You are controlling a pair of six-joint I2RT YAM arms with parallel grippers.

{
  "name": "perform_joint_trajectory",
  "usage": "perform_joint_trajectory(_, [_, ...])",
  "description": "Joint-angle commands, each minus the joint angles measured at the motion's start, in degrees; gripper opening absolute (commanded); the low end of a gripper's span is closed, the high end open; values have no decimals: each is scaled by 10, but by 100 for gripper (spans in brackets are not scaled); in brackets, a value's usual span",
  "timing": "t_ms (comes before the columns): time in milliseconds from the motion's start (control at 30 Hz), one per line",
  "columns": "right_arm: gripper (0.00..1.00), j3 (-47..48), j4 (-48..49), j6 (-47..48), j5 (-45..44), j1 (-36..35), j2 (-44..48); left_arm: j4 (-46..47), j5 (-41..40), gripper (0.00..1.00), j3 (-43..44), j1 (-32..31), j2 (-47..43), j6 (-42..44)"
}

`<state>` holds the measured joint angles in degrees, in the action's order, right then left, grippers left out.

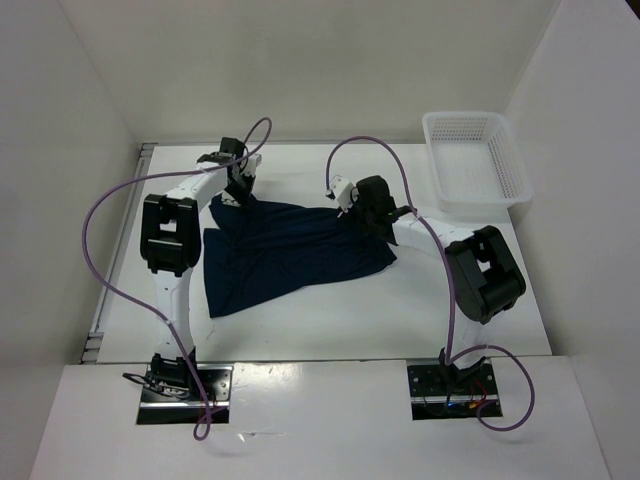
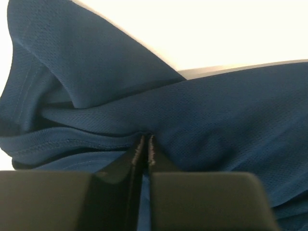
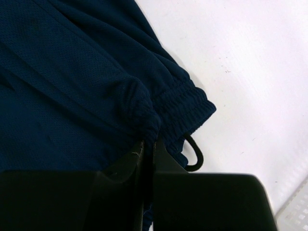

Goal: Fold and stack the shorts
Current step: Fold the shorts

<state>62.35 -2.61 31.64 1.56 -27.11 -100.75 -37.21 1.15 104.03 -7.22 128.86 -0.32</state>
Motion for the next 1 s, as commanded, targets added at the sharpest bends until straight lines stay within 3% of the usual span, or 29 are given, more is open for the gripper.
perform_joint_trajectory(0, [0, 18, 11, 5, 2, 3, -8, -2, 12, 8, -8, -2, -4, 3])
perform_joint_trajectory(100, [0, 18, 16, 5, -3, 3, -8, -8, 25, 0, -15, -2, -4, 3])
perform_joint_trajectory(200, [0, 18, 29, 5, -19, 3, -8, -8, 32, 0, -15, 12, -24, 3])
perform_joint_trajectory(400, [0, 47, 110, -6, -94, 3, -20, -24, -10, 0, 105, 64, -88, 3])
perform_joint_trajectory(500, [0, 59, 133, 37, -104, 3, -20, -65, -10, 0, 144, 85, -129, 3])
perform_joint_trajectory(733, [0, 78, 148, 66, -118, 22, -1, -124, -9, 0, -27, 90, -322, 3])
perform_joint_trajectory(967, [0, 61, 40, 71, -67, 28, 76, -213, 68, 0, -167, 90, -468, 3])
